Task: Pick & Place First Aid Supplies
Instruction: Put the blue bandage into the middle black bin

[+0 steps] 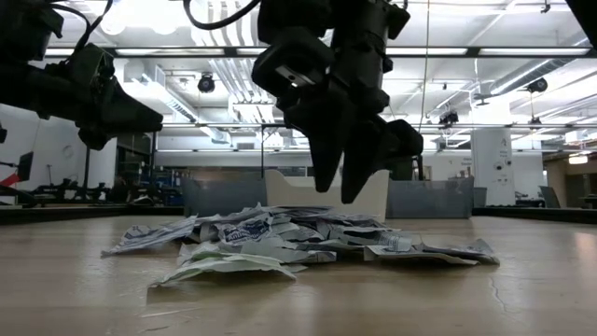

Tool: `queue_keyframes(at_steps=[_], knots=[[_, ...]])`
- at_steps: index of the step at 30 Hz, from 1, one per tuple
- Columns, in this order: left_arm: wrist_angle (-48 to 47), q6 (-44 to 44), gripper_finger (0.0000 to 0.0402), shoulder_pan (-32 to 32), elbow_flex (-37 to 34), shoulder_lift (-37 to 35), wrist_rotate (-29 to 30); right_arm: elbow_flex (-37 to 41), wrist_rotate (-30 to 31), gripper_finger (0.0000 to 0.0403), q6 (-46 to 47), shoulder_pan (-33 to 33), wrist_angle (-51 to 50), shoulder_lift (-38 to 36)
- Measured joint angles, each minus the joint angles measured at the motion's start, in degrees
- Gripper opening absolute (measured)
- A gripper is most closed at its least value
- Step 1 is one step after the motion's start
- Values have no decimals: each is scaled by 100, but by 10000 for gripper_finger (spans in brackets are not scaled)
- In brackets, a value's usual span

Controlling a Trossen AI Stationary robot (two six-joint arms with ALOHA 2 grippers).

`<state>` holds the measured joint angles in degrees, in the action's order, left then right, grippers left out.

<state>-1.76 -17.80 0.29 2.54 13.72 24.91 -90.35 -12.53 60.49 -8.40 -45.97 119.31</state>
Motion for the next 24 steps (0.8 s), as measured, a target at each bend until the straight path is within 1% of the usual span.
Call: queue_keyframes(at_steps=[5, 8, 15, 24], knots=[[0, 7, 124, 0, -1, 0, 0, 4, 84, 135, 263, 4, 240, -2], [0, 9, 124, 0, 0, 0, 0, 59, 219, 135, 434, 0, 226, -11], [0, 7, 124, -1, 1, 0, -3, 218, 273, 134, 803, -46, 222, -11], [0, 7, 124, 0, 1, 0, -4, 238, 386, 125, 898, -81, 359, -11]])
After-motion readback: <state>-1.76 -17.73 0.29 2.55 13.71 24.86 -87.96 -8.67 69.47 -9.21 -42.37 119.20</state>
